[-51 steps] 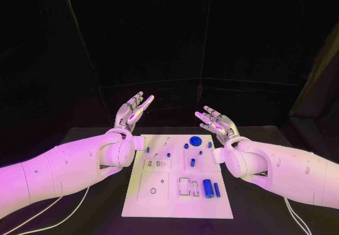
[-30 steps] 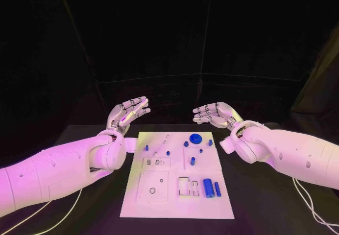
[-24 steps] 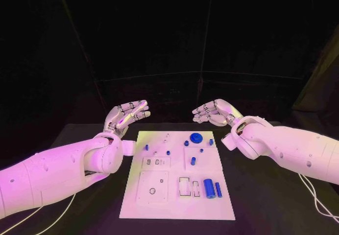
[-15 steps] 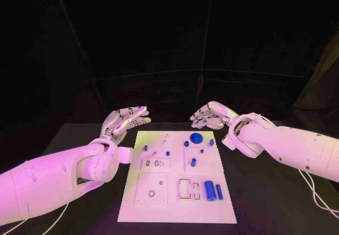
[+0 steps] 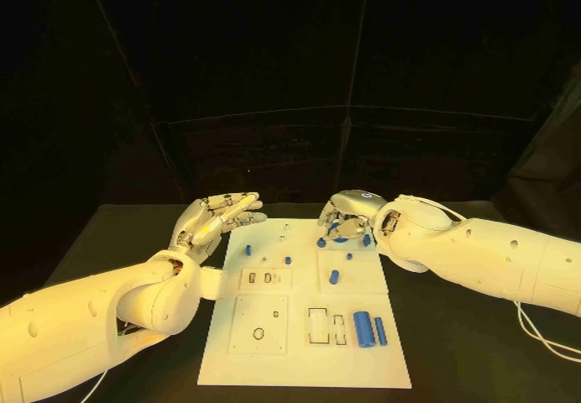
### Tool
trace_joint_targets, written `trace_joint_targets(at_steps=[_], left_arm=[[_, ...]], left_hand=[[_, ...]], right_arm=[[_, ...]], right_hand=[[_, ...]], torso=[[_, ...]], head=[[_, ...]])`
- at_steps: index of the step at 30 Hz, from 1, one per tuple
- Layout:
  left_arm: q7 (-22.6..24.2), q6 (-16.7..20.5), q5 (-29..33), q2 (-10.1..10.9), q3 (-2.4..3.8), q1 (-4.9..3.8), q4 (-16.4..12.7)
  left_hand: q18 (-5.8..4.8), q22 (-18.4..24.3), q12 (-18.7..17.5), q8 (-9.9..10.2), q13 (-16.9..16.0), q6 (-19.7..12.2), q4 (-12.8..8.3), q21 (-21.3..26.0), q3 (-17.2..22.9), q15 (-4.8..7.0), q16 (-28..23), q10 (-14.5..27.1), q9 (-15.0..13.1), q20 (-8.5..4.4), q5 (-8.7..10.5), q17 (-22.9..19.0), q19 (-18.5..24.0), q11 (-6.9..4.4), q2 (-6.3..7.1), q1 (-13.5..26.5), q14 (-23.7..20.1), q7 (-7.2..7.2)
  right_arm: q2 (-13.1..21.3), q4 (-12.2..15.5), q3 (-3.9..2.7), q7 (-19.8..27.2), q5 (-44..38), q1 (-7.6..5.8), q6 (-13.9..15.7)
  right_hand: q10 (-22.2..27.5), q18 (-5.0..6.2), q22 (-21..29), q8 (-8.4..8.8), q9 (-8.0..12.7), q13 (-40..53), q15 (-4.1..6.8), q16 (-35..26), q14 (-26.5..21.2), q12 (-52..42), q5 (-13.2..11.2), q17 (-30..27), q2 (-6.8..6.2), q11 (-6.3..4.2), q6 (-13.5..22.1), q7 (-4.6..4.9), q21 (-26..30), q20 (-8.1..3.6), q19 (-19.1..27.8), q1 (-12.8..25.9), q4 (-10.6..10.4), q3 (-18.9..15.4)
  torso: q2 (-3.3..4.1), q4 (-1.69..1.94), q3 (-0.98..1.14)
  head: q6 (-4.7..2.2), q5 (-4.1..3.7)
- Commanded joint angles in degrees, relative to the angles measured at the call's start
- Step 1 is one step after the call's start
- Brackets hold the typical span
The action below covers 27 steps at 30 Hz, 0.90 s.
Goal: Assemble the parts on the task board
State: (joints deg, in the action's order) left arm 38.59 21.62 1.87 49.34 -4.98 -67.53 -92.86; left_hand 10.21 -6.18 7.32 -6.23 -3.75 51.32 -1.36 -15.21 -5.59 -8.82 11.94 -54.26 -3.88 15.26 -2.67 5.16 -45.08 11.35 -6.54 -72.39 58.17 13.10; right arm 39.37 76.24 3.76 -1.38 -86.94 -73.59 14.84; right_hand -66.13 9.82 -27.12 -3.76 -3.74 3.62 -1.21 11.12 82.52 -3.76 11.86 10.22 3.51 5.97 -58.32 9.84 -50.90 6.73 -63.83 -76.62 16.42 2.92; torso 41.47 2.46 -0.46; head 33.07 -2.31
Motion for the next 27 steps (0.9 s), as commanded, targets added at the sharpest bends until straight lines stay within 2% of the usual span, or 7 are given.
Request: trace_joint_targets(at_steps=[1, 4, 9, 18, 23, 27], left_arm=[[1.7, -1.8, -0.8, 0.1, 0.06, -0.06, -0.5], [1.7, -1.9, -0.8, 0.1, 0.05, -0.06, -0.7], [1.7, -1.9, -0.8, 0.3, 0.06, -0.06, -1.0], [1.5, -2.0, -0.8, 0.6, 0.06, -0.07, -1.3], [1.4, -2.1, -0.8, 0.7, 0.06, -0.07, -1.4], [1.4, -2.2, -0.8, 0.7, 0.06, -0.08, -1.4]], left_hand=[[0.38, 0.1, -0.3, 0.3, 0.1, 0.5, -0.3, 0.0, -0.2, 0.03, -0.4, -0.3, 0.1, 0.12, -0.16, -0.1, -0.3, -0.03, 0.24, -0.3, 0.2, 1.17], [0.38, 0.1, -0.3, 0.4, 0.1, 0.5, -0.4, 0.0, -0.2, 0.02, -0.5, -0.3, 0.1, 0.12, -0.16, -0.1, -0.4, -0.02, 0.22, -0.3, 0.2, 1.19], [0.37, 0.2, -0.4, 0.4, 0.1, 0.5, -0.4, 0.0, -0.2, 0.00, -0.6, -0.3, 0.1, 0.13, -0.16, -0.2, -0.4, 0.01, 0.17, -0.3, 0.2, 1.22], [0.36, 0.3, -0.6, 0.7, 0.1, 0.5, -0.6, 0.2, -0.1, -0.06, -0.9, -0.2, 0.1, 0.16, -0.16, -0.3, -0.5, 0.09, 0.06, -0.3, 0.1, 1.31], [0.36, 0.4, -0.7, 0.7, 0.1, 0.5, -0.6, 0.2, -0.2, -0.08, -0.9, -0.1, 0.1, 0.17, -0.16, -0.3, -0.5, 0.12, 0.03, -0.3, 0.1, 1.36], [0.35, 0.4, -0.8, 0.8, 0.1, 0.4, -0.7, 0.3, -0.2, -0.11, -1.1, -0.1, 0.1, 0.19, -0.16, -0.4, -0.5, 0.16, -0.01, -0.3, 0.0, 1.41]], right_arm=[[-0.4, -0.2, -0.07, -3.0, -6.2, -0.16, -3.7], [-0.6, -0.3, -0.08, -3.3, -6.7, -0.16, -4.5], [-0.9, -0.5, -0.08, -3.7, -7.2, -0.16, -5.3], [-1.7, -1.3, -0.09, -4.4, -7.7, -0.16, -6.7], [-2.1, -1.6, -0.09, -4.7, -7.8, -0.16, -7.1], [-2.6, -1.7, -0.09, -4.9, -7.8, -0.16, -7.4]], right_hand=[[1.1, -0.32, -5.4, 0.12, 0.0, 0.0, 0.02, -0.5, 0.4, 0.1, -0.1, 0.4, -0.35, 0.16, 0.3, -0.04, -4.3, 0.10, -1.8, 0.7, 0.0, 0.8], [1.6, -1.12, -11.4, 0.08, 0.0, 0.0, -0.01, -0.9, 0.6, 0.0, -0.3, 1.0, -0.56, 0.25, 0.4, -0.03, -9.0, 0.23, -3.7, 1.0, 0.0, 1.4], [1.7, -1.81, -16.9, 0.07, 0.0, 0.1, -0.04, -1.5, 0.8, -0.1, -0.6, 1.7, -0.72, 0.22, 0.4, -0.09, -13.3, 0.34, -5.0, 1.5, -0.1, 2.2], [1.3, -2.54, -22.5, 0.06, 0.0, 0.1, -0.06, -2.1, 0.9, -0.2, -0.8, 2.5, -0.49, 0.11, 0.5, -0.12, -17.7, 0.41, -6.4, 1.7, -0.1, 3.8], [0.2, -3.90, -31.0, 0.05, 0.0, 0.1, 0.00, -2.6, 1.0, -0.4, -1.1, 3.1, -0.23, -0.07, 0.4, -0.19, -23.0, 0.41, -10.0, 2.0, -0.1, 5.3], [-0.1, -4.22, -33.4, 0.02, 0.0, 0.1, 0.00, -2.9, 1.1, -0.2, -1.3, 3.7, -0.14, -0.08, 0.2, -0.22, -24.9, 0.47, -10.6, 2.6, -0.3, 6.8]], torso=[[1.07, 0.24, -0.10], [1.32, 0.29, -0.11], [1.64, 0.29, -0.14], [1.81, 0.43, -0.08], [2.02, 0.55, -0.06], [2.15, 0.60, -0.05]], head=[[-0.12, -0.14], [-0.10, -0.28], [-0.06, -0.32], [0.21, -0.48], [0.25, -0.48], [0.38, -0.47]])
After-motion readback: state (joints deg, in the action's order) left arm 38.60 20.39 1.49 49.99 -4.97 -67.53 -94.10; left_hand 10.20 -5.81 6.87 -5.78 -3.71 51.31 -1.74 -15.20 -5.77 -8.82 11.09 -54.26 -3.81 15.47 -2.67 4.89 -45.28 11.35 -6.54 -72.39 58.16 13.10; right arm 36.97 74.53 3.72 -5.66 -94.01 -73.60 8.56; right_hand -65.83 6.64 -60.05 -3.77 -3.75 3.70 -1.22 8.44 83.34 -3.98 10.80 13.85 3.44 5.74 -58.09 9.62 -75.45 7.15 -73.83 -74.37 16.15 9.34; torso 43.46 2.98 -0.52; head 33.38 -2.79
